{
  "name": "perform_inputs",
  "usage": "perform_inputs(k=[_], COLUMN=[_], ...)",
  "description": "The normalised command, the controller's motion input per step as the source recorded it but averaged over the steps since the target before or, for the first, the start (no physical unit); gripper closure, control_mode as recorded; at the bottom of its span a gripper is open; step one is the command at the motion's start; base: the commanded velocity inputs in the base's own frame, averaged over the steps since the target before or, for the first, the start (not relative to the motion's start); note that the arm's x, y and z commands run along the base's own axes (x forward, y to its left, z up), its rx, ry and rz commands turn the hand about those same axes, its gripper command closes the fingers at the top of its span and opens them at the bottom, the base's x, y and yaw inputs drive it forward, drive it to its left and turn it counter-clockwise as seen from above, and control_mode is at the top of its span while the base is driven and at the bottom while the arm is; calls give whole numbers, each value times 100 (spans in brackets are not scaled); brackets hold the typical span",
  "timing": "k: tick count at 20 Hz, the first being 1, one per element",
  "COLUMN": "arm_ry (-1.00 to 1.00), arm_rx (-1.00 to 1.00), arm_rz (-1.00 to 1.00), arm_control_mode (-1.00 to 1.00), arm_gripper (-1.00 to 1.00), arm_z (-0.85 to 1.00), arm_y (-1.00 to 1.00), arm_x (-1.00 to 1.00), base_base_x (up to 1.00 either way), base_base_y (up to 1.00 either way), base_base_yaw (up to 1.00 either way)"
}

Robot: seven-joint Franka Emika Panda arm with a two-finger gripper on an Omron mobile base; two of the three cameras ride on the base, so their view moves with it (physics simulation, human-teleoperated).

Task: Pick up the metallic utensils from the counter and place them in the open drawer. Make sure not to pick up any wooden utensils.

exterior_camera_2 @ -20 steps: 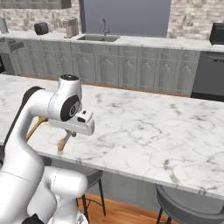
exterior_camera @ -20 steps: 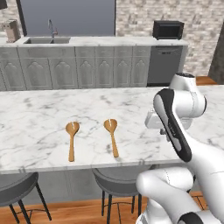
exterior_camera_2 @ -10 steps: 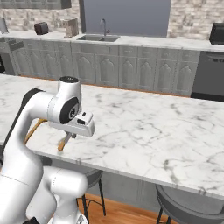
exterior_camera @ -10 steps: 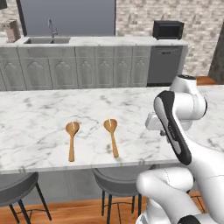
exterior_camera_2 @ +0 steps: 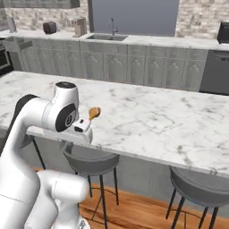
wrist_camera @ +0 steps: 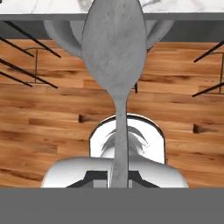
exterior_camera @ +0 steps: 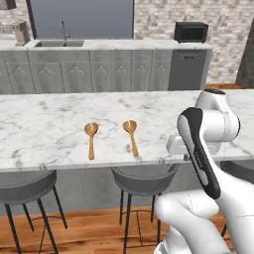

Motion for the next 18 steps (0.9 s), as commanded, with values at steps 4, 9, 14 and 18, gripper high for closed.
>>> perform_inputs(k=[4, 9, 14, 18], arm_ry=[0, 0, 0, 0], arm_rx=[0, 0, 0, 0], arm_rz=[0, 0, 0, 0], arm_control_mode=[100, 100, 100, 100], arm_gripper=[100, 100, 100, 100], arm_z=[0, 0, 0, 0], arm_y=[0, 0, 0, 0], arm_x=[0, 0, 0, 0], base_base_x=[-65, -21, -8, 0], base_base_y=[96, 100, 100, 100], base_base_yaw=[11, 13, 10, 19])
